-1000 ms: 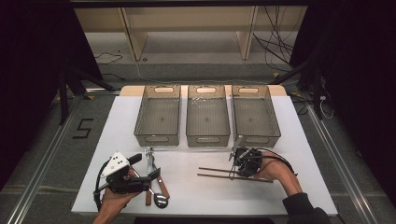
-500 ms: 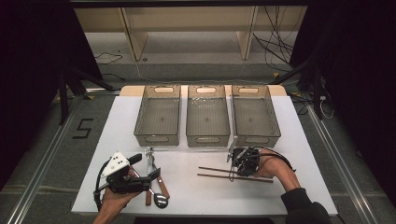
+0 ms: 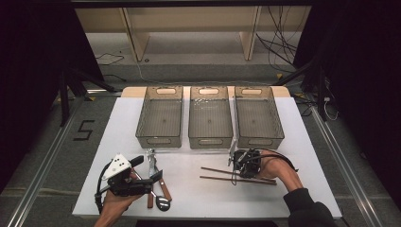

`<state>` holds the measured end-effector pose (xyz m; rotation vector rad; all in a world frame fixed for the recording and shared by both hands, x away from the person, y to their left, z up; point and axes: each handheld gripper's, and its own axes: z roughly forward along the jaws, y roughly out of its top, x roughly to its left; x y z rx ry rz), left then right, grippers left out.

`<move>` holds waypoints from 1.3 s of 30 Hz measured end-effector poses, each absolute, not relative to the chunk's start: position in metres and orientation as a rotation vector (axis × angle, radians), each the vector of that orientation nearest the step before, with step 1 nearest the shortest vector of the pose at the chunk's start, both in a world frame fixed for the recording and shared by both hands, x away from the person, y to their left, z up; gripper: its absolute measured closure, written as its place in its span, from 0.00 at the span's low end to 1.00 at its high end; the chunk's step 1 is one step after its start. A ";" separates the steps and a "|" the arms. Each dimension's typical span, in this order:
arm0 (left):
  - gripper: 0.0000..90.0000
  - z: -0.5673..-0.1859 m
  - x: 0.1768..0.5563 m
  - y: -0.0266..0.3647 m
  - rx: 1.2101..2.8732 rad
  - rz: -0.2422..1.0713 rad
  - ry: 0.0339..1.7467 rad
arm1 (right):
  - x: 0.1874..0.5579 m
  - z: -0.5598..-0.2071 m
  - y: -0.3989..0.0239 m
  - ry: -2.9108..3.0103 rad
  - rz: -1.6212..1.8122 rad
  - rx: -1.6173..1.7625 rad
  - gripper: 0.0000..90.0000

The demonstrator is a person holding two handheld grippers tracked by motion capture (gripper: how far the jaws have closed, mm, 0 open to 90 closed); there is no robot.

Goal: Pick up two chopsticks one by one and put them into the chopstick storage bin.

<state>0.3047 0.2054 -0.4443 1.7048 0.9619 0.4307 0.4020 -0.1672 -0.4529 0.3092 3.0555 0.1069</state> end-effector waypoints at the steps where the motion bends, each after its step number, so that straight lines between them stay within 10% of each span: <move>1: 0.09 -0.444 0.305 0.205 1.704 0.431 0.963 | 0.402 -0.451 -0.167 3.052 0.127 0.299 0.95; 39: 0.09 -0.443 0.304 0.209 1.676 0.456 0.970 | 0.417 -0.381 -0.124 2.782 1.038 0.646 0.95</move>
